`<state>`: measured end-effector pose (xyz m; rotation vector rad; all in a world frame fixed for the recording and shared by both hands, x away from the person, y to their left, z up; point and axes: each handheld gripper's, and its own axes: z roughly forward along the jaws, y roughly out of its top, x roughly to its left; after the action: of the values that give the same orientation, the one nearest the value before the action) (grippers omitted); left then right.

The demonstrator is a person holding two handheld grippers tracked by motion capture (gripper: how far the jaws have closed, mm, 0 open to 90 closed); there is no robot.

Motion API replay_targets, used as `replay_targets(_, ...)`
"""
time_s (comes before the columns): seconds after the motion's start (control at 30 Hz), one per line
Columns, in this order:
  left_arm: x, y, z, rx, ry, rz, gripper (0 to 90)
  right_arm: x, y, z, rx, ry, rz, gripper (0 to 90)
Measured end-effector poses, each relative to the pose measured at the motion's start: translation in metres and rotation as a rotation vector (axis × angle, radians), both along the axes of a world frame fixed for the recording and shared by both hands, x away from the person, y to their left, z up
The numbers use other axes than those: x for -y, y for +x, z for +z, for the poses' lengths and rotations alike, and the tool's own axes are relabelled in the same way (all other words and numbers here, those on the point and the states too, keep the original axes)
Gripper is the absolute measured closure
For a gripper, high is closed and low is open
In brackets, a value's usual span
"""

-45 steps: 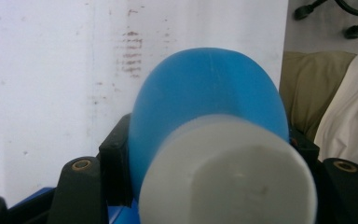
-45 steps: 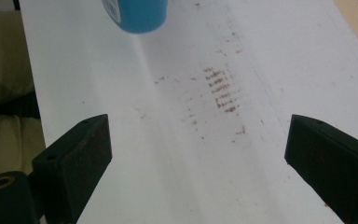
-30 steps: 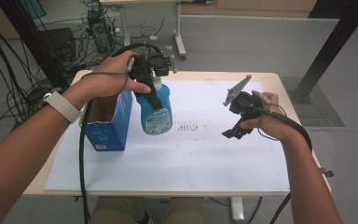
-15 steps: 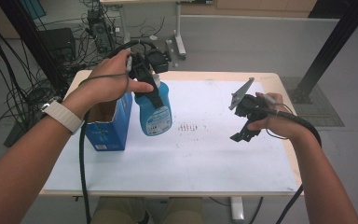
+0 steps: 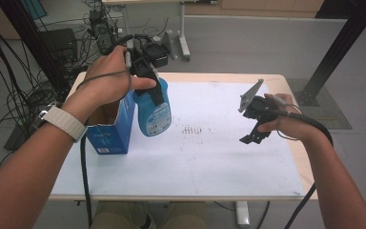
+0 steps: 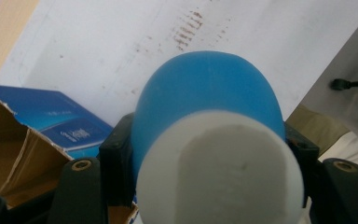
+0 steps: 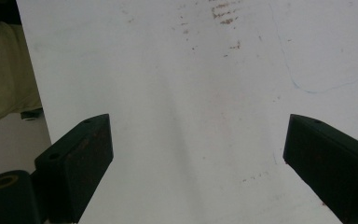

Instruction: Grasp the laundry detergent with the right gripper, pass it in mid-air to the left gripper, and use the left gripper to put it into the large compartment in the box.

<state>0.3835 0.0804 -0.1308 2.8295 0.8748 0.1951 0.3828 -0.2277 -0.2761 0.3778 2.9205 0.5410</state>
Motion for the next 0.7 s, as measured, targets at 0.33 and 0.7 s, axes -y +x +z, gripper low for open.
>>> replay_targets(0.33, -0.005, 0.001, 0.014, 0.014, -0.015, 0.11, 37.3, 0.005, 0.002, 0.0, 0.004, -0.001, 0.004, 8.3)
replay_targets(0.7, -0.015, 0.007, 0.033, 0.042, -0.03, 0.243, 37.3, 0.01, 0.004, 0.0, 0.011, 0.001, -0.008, 8.3)
